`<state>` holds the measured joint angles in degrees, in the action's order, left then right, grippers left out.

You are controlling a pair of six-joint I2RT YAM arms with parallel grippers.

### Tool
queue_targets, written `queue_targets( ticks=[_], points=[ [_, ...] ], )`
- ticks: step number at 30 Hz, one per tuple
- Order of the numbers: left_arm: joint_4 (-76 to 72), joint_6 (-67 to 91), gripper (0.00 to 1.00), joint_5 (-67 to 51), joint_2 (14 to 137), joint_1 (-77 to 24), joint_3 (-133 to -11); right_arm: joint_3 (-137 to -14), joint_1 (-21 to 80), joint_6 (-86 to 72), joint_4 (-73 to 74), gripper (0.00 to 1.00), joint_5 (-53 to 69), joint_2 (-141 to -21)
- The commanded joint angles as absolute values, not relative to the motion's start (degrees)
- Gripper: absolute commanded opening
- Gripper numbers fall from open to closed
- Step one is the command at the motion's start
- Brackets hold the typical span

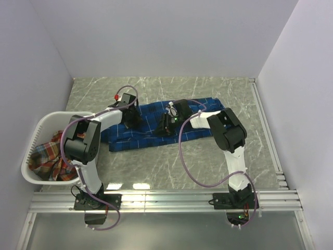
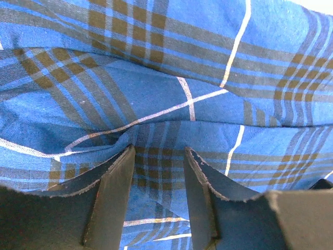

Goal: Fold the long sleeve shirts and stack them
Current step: Fold the shirt

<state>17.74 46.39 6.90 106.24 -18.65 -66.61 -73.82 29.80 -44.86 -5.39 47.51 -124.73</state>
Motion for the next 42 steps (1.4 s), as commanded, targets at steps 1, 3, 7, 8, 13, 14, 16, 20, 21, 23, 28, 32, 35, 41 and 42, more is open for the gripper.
queue_targets(
  ticks=[1, 3, 7, 8, 13, 14, 16, 20, 21, 23, 28, 32, 35, 41, 42],
  points=[
    [16.97, 47.55, 0.49, 6.77, 108.63, -16.88, -64.52, -70.5, 26.64, -42.63, -1.59, 0.49, 45.62, -121.74],
    [16.79, 47.9, 0.49, 5.98, 109.07, -16.44, -63.81, -67.6, 25.06, -41.31, -0.44, 0.49, 44.39, -120.5],
    [16.79, 48.16, 0.5, 4.48, 109.6, -15.65, -63.98, -62.41, 20.75, -39.56, 1.23, 0.49, 43.95, -116.38],
    [16.79, 48.08, 0.51, 4.22, 109.25, -15.64, -64.33, -61.1, 19.26, -38.33, 1.67, 0.49, 43.6, -115.32],
    [18.19, 47.11, 0.63, 4.39, 104.78, -16.43, -66.96, -61.96, 18.02, -31.91, 10.87, 0.49, 37.11, -106.9],
    [18.63, 46.76, 0.66, 5.35, 103.9, -16.78, -67.41, -62.4, 18.02, -30.43, 11.94, 0.49, 36.05, -105.48],
    [20.29, 46.14, 0.7, 5.97, 101.96, -17.49, -68.29, -62.75, 17.93, -29.1, 14.75, 0.49, 31.15, -101.1],
    [21.53, 46.58, 0.78, 8.17, 95.3, -18.63, -68.47, -66.25, 18.02, -25.15, 20.29, 0.49, 17.37, -95.55],
    [21.45, 47.02, 0.78, 9.22, 94.06, -18.72, -67.86, -67.23, 18.19, -24.44, 21.35, 0.49, 15.31, -94.23],
    [20.84, 47.28, 0.79, 10.02, 91.24, -18.98, -65.84, -70.83, 18.63, -22.59, 24.16, 0.49, 8.83, -93.43],
    [22.41, 48.78, 0.79, 11.42, 93.32, -18.98, -63.72, -77.15, 21.0, -18.64, 26.63, 0.5, -2.45, -97.64],
    [22.24, 49.57, 0.79, 12.39, 95.36, -19.34, -63.02, -80.15, 22.49, -15.4, 23.83, 0.52, -5.09, -100.63],
    [21.18, 50.45, 0.79, 12.13, 96.06, -19.34, -61.61, -82.0, 23.46, -12.05, 21.54, 0.55, -6.06, -103.44],
    [22.24, 51.15, 0.83, 11.87, 99.58, -19.34, -61.79, -85.69, 23.82, -11.25, 23.99, 0.64, -4.66, -111.0],
    [22.15, 51.24, 0.83, 11.87, 99.93, -19.34, -62.05, -85.78, 24.08, -11.42, 24.86, 0.64, -4.83, -112.22]
  ],
)
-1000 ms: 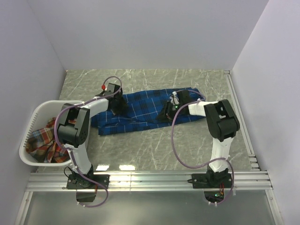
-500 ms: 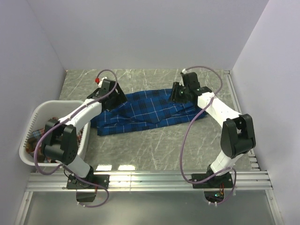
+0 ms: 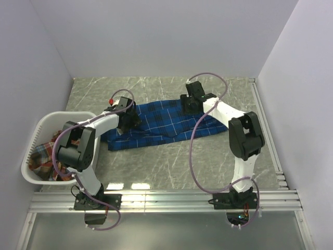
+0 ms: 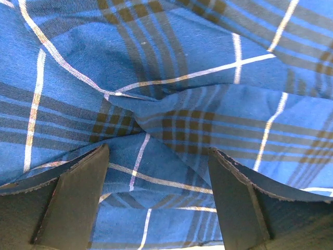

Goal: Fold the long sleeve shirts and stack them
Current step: Fold the shirt

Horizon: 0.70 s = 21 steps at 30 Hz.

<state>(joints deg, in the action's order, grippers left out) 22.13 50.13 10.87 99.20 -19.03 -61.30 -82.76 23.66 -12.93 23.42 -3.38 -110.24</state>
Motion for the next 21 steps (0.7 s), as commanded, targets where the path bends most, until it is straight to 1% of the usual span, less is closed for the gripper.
queue_targets(
  ticks=[1, 3, 5, 8, 11, 15, 21],
  points=[
    [22.15, 51.07, 0.84, 11.78, 100.8, -19.34, -62.31, -85.52, 24.08, -12.03, 25.22, 0.64, -4.66, -112.67],
    [22.24, 50.8, 0.84, 11.86, 101.6, -19.34, -62.84, -84.64, 24.34, -13.0, 25.57, 0.64, -4.83, -112.94],
    [22.85, 49.93, 0.84, 12.21, 103.35, -19.25, -64.33, -82.97, 24.61, -14.67, 26.19, 0.6, -4.83, -112.76],
    [24.16, 48.61, 0.84, 13.01, 106.69, -19.25, -67.84, -81.39, 24.96, -16.34, 28.99, 0.57, -4.92, -113.2],
    [24.52, 47.55, 0.84, 13.53, 109.77, -19.25, -71.18, -79.28, 25.92, -17.05, 32.07, 0.56, -5.62, -113.82],
    [25.22, 46.76, 0.84, 14.59, 113.63, -19.25, -75.31, -75.07, 27.59, -16.79, 31.99, 0.56, -6.59, -111.28],
    [26.01, 43.34, 0.85, 16.43, 119.43, -19.16, -85.31, -72.69, 31.19, -16.7, 36.2, 0.56, -0.89, -109.51]
  ],
)
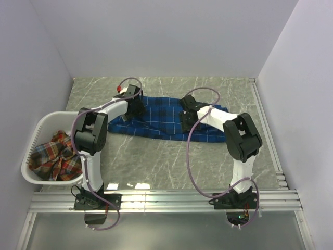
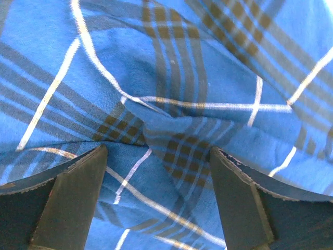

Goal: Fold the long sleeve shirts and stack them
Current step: Fold the shirt

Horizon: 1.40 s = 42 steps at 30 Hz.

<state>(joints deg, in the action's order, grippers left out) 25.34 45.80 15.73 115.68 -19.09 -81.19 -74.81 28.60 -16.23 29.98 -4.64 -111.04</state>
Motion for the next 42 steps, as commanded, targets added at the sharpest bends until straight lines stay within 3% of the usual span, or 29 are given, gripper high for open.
queue_targets(
  ticks=[1, 8, 14, 18, 22, 28, 35, 42],
  points=[
    [26.19, 42.55, 0.87, 16.96, 121.1, -19.16, -86.82, -72.69, 31.98, -16.87, 36.73, 0.56, 2.08, -109.42],
    [25.67, 35.96, 0.88, 18.55, 131.03, -17.76, -103.94, -79.79, 42.27, -15.21, 41.57, 0.56, 13.52, -111.97],
    [20.66, 31.38, 0.92, 14.34, 134.39, -17.58, -110.83, -89.9, 46.49, -14.68, 39.47, 0.57, 16.62, -112.25],
    [16.43, 32.07, 0.99, 11.6, 124.49, -17.58, -104.35, -88.61, 45.53, -13.89, 38.14, 0.58, 5.06, -106.97],
    [20.11, 37.78, 0.99, 12.22, 115.07, -17.93, -98.19, -83.43, 41.85, -14.85, 38.93, 0.58, -3.04, -101.0],
    [23.55, 44.81, 0.99, 13.63, 104.51, -21.26, -86.5, -75.16, 33.05, -15.91, 42.19, 0.58, -6.76, -95.28],
    [24.08, 48.95, 0.99, 7.92, 105.37, -25.75, -78.4, -70.67, 31.38, -16.43, 44.21, 0.58, -5.54, -97.46],
    [24.34, 47.99, 0.99, 8.96, 115.46, -26.28, -82.17, -69.43, 33.48, -15.56, 43.59, 0.58, -1.76, -101.86]
  ],
)
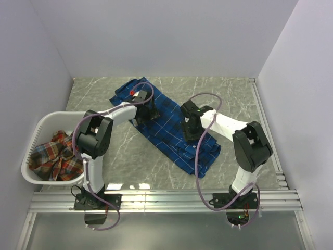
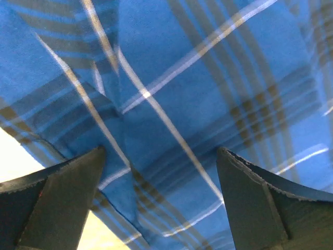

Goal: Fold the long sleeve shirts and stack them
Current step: Fold the shirt

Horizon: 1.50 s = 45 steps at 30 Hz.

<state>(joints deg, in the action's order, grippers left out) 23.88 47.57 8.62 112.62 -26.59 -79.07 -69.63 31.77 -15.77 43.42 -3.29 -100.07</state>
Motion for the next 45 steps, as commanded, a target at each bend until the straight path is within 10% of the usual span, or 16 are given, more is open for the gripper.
queue_targets(
  ticks=[1, 22, 35, 45],
  points=[
    [25.04, 47.21, 0.99, 9.57, 116.62, -26.28, -83.13, -69.69, 33.92, -15.38, 43.94, 0.57, -0.71, -102.65],
    [19.6, 32.78, 0.99, 9.14, 125.35, -21.18, -103.72, -90.45, 47.73, -14.85, 40.61, 0.57, 9.68, -110.07],
    [20.31, 35.86, 0.98, 4.41, 89.24, -21.09, -75.17, -67.43, 24.45, -27.23, 22.78, 0.55, 17.46, -90.7],
    [17.32, 39.72, 0.98, -2.46, 83.67, -28.3, -58.37, -49.93, 17.93, -35.51, 10.9, 0.54, 34.17, -92.02]
  ],
)
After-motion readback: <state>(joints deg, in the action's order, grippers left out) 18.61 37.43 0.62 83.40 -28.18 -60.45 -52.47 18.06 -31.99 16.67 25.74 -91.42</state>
